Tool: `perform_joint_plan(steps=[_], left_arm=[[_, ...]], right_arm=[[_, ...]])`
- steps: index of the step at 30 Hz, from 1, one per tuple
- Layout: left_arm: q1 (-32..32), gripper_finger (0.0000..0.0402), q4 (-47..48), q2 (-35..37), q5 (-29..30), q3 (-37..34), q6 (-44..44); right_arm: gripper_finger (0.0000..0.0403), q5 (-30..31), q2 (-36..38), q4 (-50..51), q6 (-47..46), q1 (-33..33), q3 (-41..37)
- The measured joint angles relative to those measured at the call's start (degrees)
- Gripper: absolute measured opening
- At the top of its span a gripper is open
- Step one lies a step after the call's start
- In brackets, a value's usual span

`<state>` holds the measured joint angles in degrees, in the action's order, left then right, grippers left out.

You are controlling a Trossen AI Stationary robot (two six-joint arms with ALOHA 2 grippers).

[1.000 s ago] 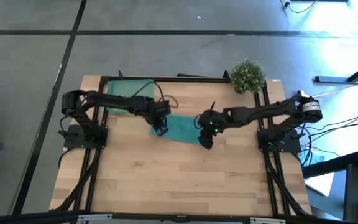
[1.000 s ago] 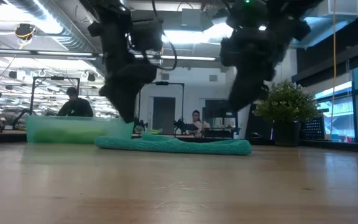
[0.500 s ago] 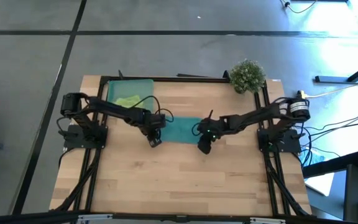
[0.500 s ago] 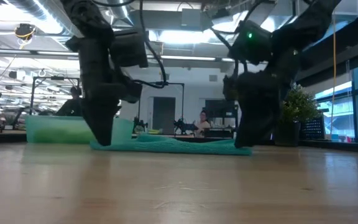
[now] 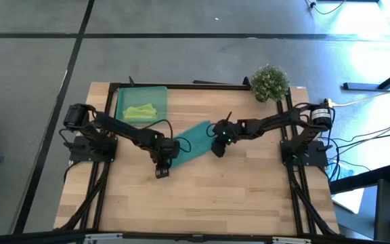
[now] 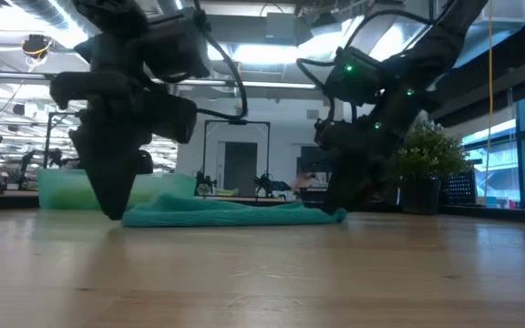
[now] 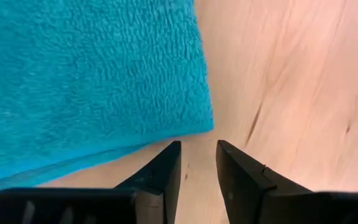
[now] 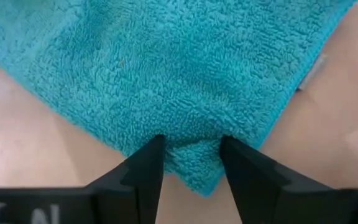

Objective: Roll microfiber towels into tight, uniform cylinder then place into a basket
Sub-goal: Roll the blue microfiber cloth

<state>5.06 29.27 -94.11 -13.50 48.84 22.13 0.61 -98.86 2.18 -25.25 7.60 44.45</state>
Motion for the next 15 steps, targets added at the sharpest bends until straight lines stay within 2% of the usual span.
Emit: perform_joint_plan(steps=[3,8,10,15], left_arm=[[-0.17,0.0096,1.71,2.09,3.9,1.22,0.67],[-1.99,0.0096,3.2,6.55,16.2,1.85,1.68],[-2.94,0.0096,2.91,6.76,20.32,1.86,1.7],[-4.56,0.0096,-4.33,4.53,22.14,-0.87,1.7]], right_arm=[[0.0167,-1.79,0.66,1.2,3.58,0.56,2.17],[0.0167,-9.2,2.25,0.92,6.26,-0.06,5.09],[0.0167,-10.37,1.92,1.53,6.38,-0.55,4.8],[0.0167,-10.16,-0.67,1.58,7.85,-0.8,3.77]])
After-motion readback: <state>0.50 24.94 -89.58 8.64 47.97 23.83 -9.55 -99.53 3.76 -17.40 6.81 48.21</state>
